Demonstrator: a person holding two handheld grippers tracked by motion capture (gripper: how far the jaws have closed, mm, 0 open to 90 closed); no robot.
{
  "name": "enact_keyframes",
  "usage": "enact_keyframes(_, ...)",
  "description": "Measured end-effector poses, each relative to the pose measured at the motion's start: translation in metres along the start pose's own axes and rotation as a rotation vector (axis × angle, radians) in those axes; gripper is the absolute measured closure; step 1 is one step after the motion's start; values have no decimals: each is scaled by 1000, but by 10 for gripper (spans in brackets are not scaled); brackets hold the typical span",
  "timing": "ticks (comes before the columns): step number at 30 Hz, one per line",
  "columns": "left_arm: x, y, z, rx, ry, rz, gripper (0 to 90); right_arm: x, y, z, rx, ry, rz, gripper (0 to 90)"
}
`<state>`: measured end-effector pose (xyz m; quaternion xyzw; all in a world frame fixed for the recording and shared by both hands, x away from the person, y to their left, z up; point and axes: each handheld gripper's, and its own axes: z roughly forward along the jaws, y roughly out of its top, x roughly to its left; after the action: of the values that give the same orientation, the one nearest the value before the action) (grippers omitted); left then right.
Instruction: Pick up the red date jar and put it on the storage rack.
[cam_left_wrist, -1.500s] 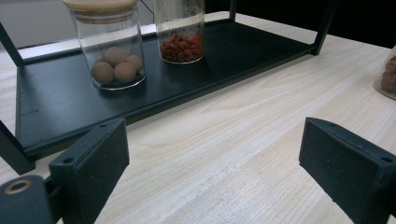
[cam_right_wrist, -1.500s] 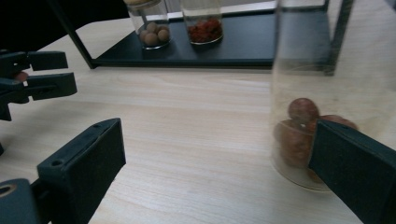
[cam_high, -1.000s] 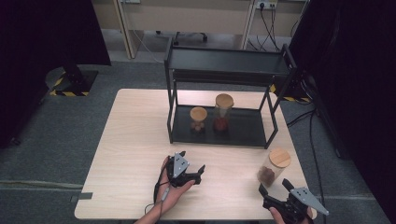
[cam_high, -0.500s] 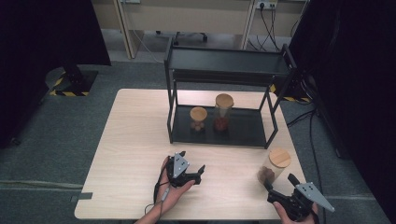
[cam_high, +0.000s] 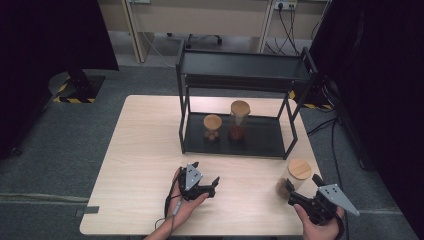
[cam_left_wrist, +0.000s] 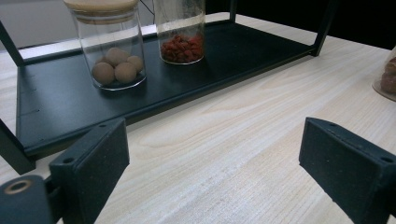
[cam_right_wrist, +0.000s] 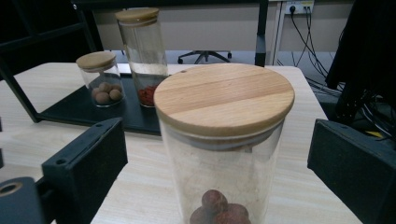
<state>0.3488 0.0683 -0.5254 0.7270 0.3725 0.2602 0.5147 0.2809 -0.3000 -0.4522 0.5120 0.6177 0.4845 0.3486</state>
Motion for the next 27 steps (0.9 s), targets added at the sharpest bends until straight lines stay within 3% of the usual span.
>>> enact_keyframes(12,0,0,0,0,1,-1,80,-1,0,16,9,0,-51,182)
enact_keyframes(27,0,0,0,0,1,1,80,-2,-2,21,-4,-9,-66,254)
